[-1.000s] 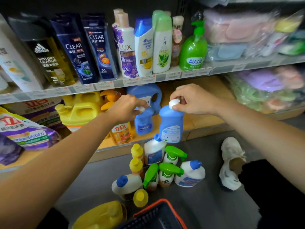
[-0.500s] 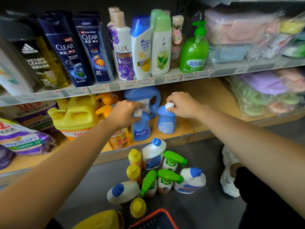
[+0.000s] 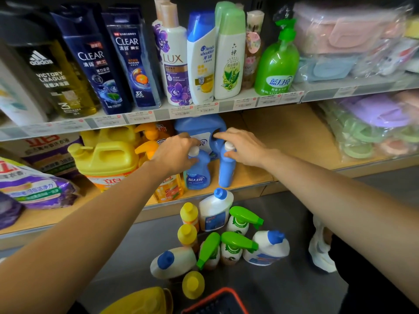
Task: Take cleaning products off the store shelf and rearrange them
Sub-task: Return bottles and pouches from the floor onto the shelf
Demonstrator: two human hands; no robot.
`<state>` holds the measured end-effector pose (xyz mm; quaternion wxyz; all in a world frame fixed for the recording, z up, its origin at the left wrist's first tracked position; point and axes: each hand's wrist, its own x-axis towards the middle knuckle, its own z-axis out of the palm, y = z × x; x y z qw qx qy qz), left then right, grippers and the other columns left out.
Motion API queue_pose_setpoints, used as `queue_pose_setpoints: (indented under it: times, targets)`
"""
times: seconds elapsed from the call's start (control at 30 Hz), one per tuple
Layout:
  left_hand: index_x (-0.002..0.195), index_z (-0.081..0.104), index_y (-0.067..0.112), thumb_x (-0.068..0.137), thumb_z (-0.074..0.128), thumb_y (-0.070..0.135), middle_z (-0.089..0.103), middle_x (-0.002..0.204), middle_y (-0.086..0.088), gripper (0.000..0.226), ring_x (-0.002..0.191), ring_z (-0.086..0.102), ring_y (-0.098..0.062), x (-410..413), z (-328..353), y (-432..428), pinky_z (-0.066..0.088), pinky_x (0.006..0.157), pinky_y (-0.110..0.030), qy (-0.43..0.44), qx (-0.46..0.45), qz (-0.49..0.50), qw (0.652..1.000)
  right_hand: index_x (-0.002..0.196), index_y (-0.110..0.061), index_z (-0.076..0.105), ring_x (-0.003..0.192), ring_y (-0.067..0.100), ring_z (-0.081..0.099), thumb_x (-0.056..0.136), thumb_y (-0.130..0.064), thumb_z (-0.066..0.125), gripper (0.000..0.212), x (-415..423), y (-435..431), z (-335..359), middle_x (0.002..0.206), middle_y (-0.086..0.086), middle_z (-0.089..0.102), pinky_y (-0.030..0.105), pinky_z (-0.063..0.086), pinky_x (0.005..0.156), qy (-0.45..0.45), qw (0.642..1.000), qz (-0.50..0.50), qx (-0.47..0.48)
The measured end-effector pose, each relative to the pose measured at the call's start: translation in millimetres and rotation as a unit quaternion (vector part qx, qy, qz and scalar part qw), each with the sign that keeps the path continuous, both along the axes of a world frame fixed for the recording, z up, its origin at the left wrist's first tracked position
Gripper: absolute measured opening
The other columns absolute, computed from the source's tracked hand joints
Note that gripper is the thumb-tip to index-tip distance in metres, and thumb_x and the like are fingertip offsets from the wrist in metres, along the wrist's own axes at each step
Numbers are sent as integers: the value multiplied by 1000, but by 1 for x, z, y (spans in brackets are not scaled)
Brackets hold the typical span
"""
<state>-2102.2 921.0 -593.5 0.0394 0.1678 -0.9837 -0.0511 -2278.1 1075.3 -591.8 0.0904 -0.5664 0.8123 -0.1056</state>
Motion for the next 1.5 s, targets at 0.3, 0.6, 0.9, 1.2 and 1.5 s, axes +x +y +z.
queue_pose_setpoints:
  times: [0.3,0.6,0.9,1.2,1.5]
  targets:
    - [136,57,22,90,71,43,67,127,-10,52,112,63,-34,-5,-2,-2,55,82,-43,-35,-34,17,999,110,-16,69,110,37,56,91,-23,68,20,-10,-12,6,112,9,61,42,46,90,7,999,8,51]
    - [121,69,11,81,78,18,66,115,-12,42,98,61,-33,22,0,26,48,76,-43,62,-143,-126,980,100,-10,69,92,30,59,86,-36,76,30,5,-10,-7,94,9,67,35,39,72,-12,998,-45,-53]
    - [140,55,28,95,66,38,55,137,2,47,125,53,-19,72,-54,36,49,97,-38,-150,33,-191,969,93,-15,65,63,6,47,73,-15,85,29,40,34,-36,81,-6,55,31,41,65,-118,979,-38,-164]
    - [132,66,17,96,66,18,58,132,-6,36,121,57,-24,89,-83,24,46,99,-32,-167,104,-158,968,132,-23,59,120,25,40,85,-33,76,51,87,38,-76,126,1,51,38,41,97,-18,992,90,84]
    - [127,67,16,92,72,17,64,128,-5,36,116,61,-25,121,-93,1,50,92,-31,-150,105,-77,980,127,-25,62,119,24,43,85,-35,76,46,97,27,-81,123,0,58,40,36,99,40,986,142,75]
